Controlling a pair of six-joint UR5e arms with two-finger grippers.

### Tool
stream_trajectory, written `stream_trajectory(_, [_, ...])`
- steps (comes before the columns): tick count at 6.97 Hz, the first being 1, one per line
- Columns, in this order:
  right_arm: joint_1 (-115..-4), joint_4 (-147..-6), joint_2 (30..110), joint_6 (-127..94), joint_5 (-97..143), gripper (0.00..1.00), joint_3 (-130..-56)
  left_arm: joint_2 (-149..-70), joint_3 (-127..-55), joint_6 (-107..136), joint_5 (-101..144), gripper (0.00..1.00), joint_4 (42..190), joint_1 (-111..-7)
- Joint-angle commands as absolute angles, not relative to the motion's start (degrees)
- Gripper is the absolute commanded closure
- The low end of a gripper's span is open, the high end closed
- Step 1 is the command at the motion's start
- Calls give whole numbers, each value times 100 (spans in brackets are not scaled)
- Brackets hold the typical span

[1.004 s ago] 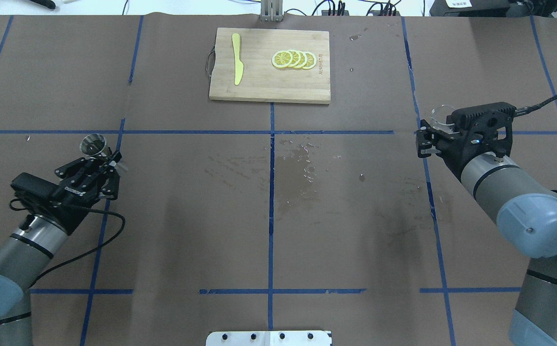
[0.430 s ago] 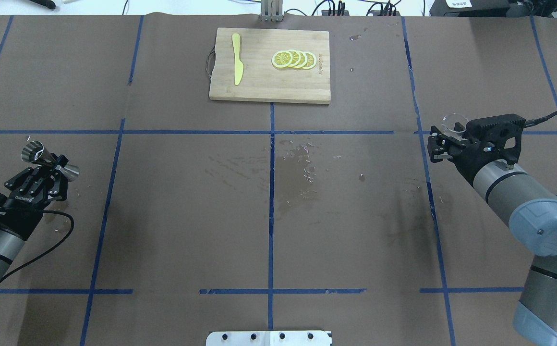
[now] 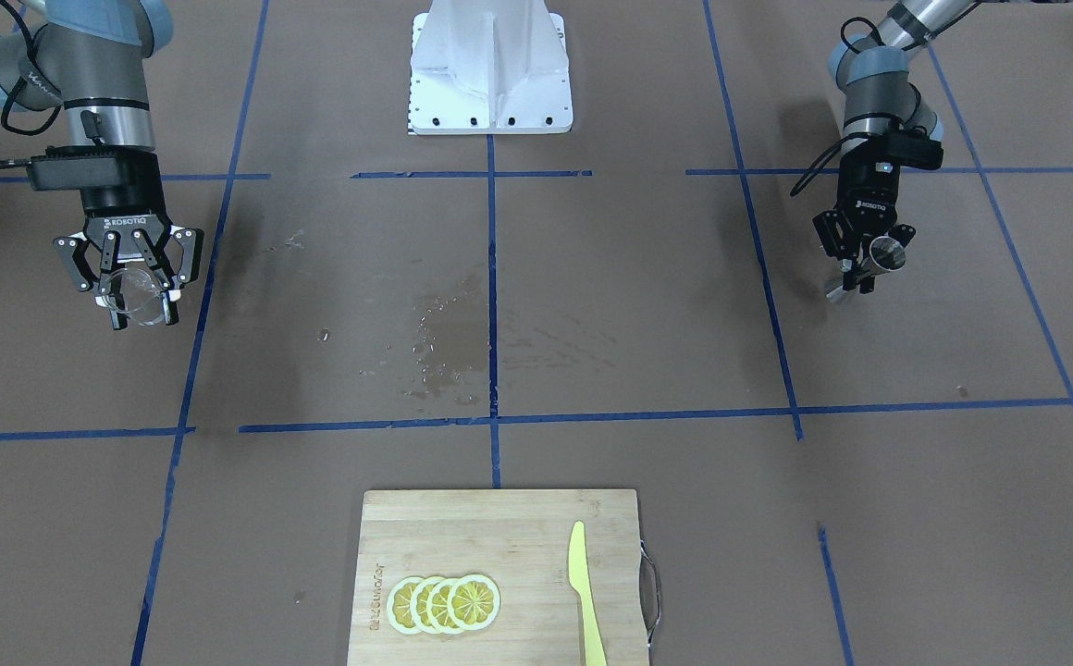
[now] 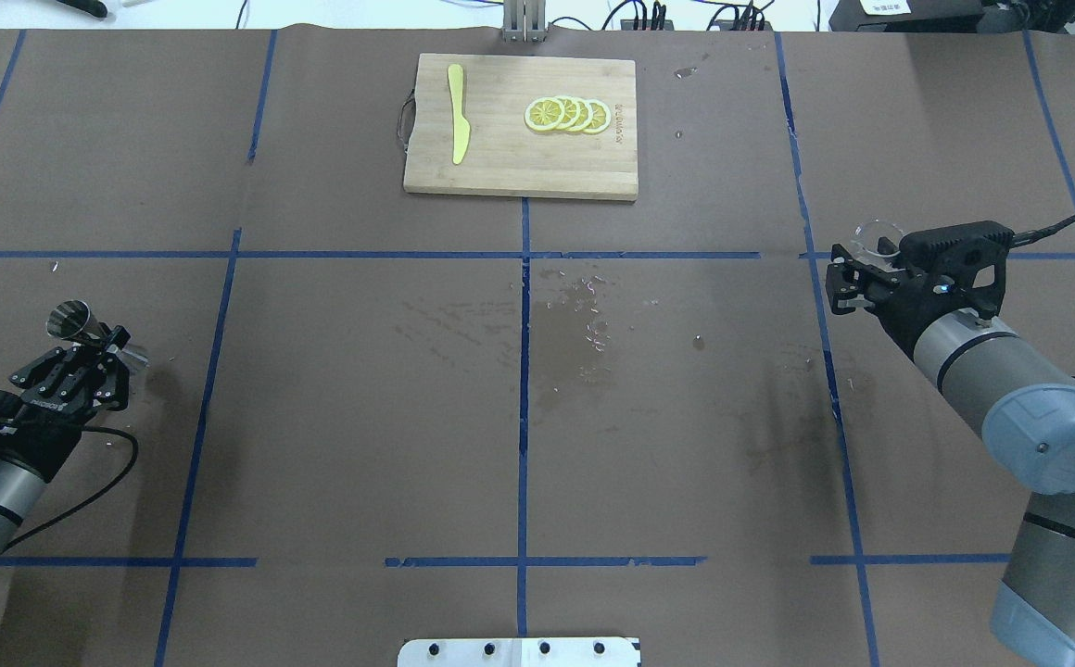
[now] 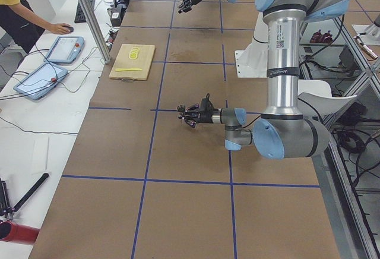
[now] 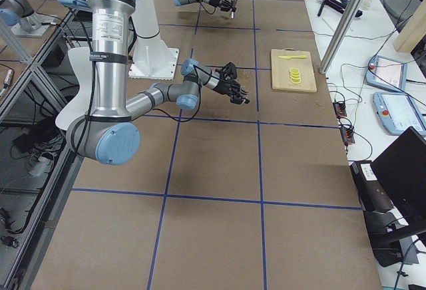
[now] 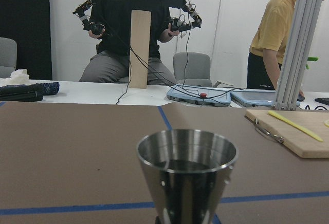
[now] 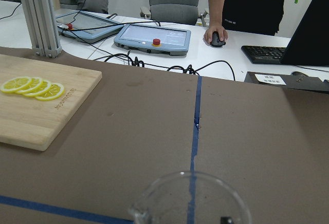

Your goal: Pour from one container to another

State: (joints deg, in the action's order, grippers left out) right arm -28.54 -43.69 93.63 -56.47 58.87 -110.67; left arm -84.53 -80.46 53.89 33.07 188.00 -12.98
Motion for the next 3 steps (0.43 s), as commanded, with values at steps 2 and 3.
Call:
stream_trajectory(2, [-2848, -4368, 9343, -5651, 5880, 89, -11074, -8429, -7972, 5423, 3270, 100, 18782, -1160])
stream_trajectory(3, [-2848, -4368, 9343, -5651, 5880, 89, -11083, -8429, -7980, 5423, 3278, 100, 18782, -1151])
